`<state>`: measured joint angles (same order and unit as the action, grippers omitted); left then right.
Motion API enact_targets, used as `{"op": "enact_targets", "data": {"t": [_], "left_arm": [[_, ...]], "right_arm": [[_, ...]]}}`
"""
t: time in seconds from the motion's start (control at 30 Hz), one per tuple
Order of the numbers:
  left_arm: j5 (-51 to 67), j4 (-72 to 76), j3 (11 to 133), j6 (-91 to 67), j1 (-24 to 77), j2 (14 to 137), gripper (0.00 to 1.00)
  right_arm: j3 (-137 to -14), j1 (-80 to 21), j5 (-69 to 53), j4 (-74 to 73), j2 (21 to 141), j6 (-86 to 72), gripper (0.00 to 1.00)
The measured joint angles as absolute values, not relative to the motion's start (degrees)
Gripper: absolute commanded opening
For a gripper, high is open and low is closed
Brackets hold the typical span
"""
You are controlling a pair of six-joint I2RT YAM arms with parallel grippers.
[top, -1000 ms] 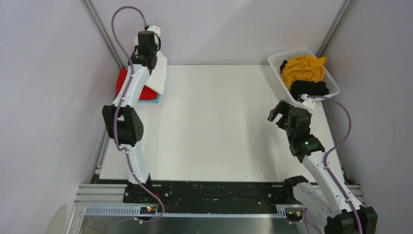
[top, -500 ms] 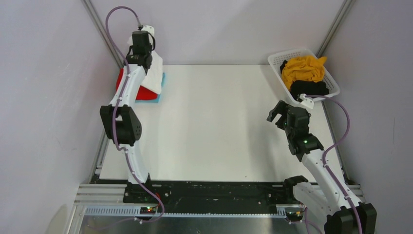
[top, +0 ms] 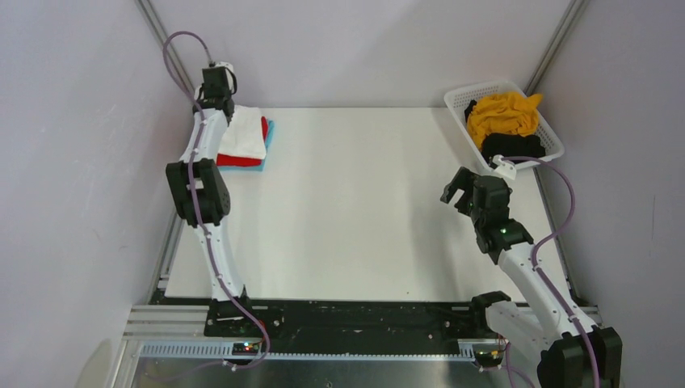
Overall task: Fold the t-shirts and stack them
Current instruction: Put the neatly folded tshirt into the corner of the board with the left arm, then reset both arms
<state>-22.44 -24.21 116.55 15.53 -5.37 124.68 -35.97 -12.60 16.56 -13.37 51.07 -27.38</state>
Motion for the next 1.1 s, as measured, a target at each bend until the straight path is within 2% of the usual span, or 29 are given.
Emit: {"op": "enact_targets", "data": {"t": [0.03, 0.1, 0.13, 0.17, 0.2, 0.27, 0.47, 0.7, 0.9, 1.1], "left_arm": [[-22.81, -24.03, 117.69, 15.55, -5.89, 126.17, 0.00], [-24.08, -23.77, 119.90, 15.57, -6.68, 128.92, 0.08], [-24.77, -23.55, 121.45, 15.57, -7.09, 130.58, 0.32], [-25.67, -23.22, 123.31, 15.57, -7.49, 132.38, 0.52], [-26.39, -23.07, 124.99, 15.81, -7.79, 133.88, 0.86], [-27.79, -21.76, 127.76, 15.90, -8.27, 136.53, 0.98], [-30.22, -19.40, 127.74, 12.10, -8.75, 137.10, 1.00], [-25.08, -19.51, 112.79, 3.27, -7.20, 124.51, 1.00], [-22.11, -18.26, 98.63, -6.66, 1.28, 104.97, 1.00], [-20.95, -14.92, 75.66, -15.64, 18.52, 78.50, 1.00]], "right_arm": [[-35.97, -12.60, 16.56, -13.37, 51.22, -27.35, 0.99], [-35.97, -12.58, 16.58, -13.37, 51.44, -27.35, 0.99], [-35.97, -12.56, 16.60, -13.37, 51.53, -27.35, 0.99], [-35.97, -12.56, 16.60, -13.37, 51.62, -27.35, 0.99], [-35.97, -12.56, 16.58, -13.37, 51.70, -27.35, 0.99], [-35.97, -12.56, 16.56, -13.37, 51.72, -27.38, 0.99], [-35.90, -12.56, 16.51, -13.58, 50.37, -27.35, 0.99], [-35.90, -12.45, 15.66, -15.44, 46.35, -27.59, 0.99], [-35.88, -11.68, 14.33, -19.88, 45.69, -29.98, 1.00], [-35.88, -11.25, 10.57, -24.64, 45.69, -31.31, 0.99]]}}
